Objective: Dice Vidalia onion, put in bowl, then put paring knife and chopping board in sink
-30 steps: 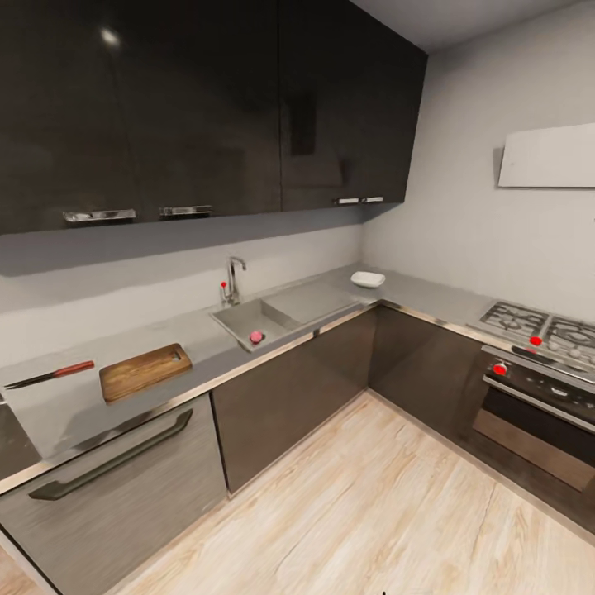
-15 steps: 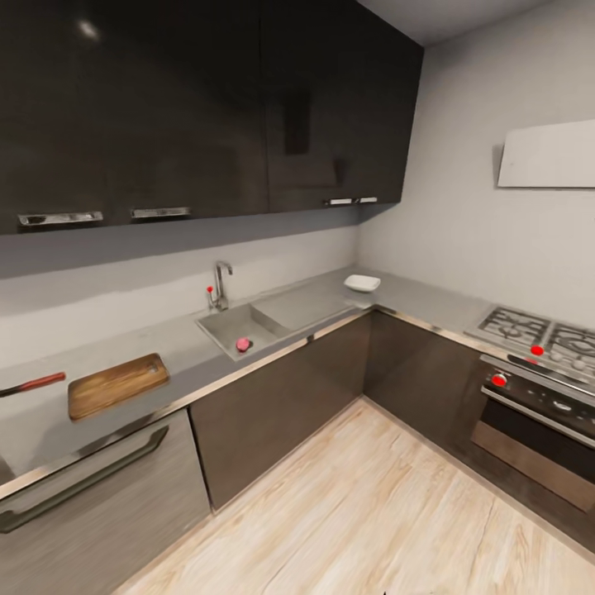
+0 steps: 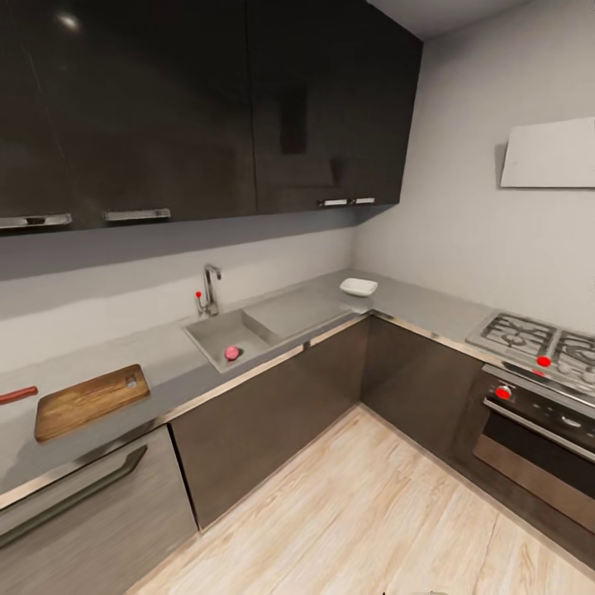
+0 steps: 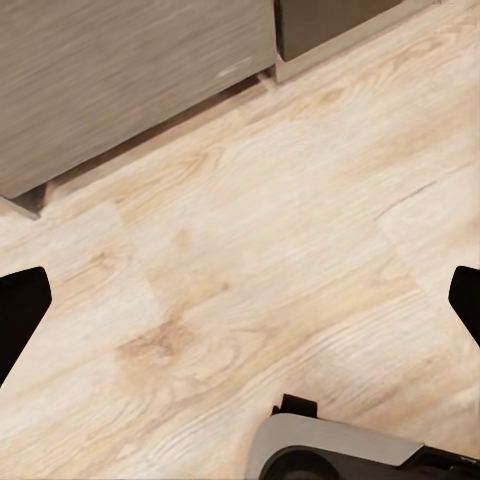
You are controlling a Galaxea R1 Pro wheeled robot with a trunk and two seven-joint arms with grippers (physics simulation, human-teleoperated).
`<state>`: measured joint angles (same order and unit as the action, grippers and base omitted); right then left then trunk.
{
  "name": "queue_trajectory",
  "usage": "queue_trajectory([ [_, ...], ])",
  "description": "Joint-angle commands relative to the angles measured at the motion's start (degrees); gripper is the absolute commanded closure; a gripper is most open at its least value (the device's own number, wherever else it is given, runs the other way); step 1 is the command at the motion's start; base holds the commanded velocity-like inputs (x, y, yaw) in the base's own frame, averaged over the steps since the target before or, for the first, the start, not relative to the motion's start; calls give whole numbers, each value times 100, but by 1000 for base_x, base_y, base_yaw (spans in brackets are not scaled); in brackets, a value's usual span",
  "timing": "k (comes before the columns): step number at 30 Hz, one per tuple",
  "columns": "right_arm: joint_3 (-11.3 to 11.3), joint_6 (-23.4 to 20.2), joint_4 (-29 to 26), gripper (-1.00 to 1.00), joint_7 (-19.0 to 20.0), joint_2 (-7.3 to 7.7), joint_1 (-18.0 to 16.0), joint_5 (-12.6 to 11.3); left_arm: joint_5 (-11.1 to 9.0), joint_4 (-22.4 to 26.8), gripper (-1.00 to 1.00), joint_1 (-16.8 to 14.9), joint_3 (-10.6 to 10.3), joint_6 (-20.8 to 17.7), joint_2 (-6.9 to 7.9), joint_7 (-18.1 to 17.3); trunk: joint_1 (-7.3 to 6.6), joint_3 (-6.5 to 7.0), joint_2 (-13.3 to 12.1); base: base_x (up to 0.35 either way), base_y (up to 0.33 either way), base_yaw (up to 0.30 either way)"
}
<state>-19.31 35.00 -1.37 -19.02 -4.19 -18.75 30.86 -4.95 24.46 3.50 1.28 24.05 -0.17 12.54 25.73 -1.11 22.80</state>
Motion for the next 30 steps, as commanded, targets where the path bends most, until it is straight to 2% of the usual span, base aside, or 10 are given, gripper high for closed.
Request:
queue_trajectory([
  [1,-29,7,5,-100,-40,-2,-5,59,-51,12,-100,2,4,12,-1,-14,6,-11,12,134,-4,-38],
  [24,-29,7,14,-100,-40,-3,-5,52,-49,6,-100,2,-5,12,-5,-14,6,116,12,15,0,-196],
  [30,-29,0,14,-100,-40,-9,-5,52,-49,6,-100,2,-5,12,-3,-14,6,131,12,86,-75,-84],
])
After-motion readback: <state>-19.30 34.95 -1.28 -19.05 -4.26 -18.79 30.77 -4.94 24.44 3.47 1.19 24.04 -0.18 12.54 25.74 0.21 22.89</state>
